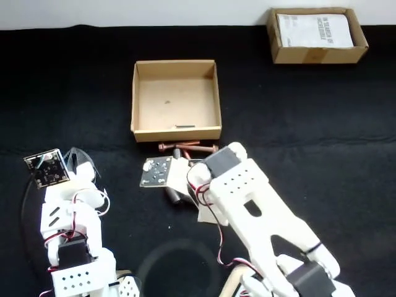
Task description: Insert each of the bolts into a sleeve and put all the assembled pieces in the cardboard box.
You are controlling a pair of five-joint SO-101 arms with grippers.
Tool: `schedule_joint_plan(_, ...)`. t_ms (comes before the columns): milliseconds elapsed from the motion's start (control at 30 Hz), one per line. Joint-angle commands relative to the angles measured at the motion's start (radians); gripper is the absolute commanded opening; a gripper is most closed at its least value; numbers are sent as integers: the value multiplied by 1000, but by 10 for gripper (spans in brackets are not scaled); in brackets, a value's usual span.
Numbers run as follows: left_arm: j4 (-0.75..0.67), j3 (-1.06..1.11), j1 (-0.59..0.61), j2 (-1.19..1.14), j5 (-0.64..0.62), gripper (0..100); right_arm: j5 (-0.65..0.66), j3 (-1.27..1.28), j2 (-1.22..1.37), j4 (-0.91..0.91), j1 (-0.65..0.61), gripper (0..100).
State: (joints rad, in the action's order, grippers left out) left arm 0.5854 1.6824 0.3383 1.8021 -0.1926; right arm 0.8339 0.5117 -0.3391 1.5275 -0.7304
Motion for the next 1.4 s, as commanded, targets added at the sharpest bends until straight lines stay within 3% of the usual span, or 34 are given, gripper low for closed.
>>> schedule_joint_plan(0,48,13,12,10,2,9,35,4,53,-48,19,188)
schedule_joint_plan(300,57,13,42,10,-98,9,34,-113,219,-82,-79,206)
schedule_joint_plan(867,118,13,70,10,-104,9,34,-390,578,-101,-81,206)
schedule_joint_plan(1367,121,13,70,12,-104,9,28,-406,710,-139,-85,205)
